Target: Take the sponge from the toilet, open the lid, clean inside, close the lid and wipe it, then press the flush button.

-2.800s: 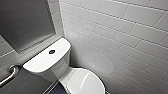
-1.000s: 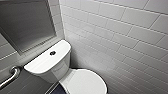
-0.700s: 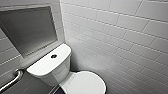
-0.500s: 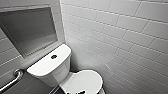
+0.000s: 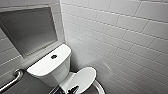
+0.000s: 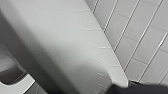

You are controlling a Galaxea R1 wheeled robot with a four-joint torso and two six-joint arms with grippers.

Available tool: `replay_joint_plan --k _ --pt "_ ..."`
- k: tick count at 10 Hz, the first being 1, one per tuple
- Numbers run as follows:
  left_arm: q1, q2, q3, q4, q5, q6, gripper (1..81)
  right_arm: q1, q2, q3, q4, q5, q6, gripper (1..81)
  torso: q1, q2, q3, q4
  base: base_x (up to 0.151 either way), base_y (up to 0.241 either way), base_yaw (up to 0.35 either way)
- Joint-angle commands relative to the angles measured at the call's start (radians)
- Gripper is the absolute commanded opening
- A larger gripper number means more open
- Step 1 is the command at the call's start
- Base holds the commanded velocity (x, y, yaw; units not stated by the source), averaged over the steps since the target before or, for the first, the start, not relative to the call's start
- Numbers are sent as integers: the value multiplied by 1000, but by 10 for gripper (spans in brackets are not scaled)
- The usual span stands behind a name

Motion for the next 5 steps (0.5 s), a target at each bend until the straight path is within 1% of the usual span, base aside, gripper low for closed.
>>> replay_joint_plan --k 1,2,5 --pt "-146 -108 77 -59 -194 -28 811 15 -46 15 -21 -22 1 10 0 0 0 0 0 0 0" --pt "-142 -141 81 -81 -219 -28 811 13 -46 16 -23 -22 1 10 0 0 0 0 0 0 0" --pt "-121 -250 77 -147 -333 -30 811 10 -49 35 -23 -22 -4 10 0 0 0 0 0 0 0"
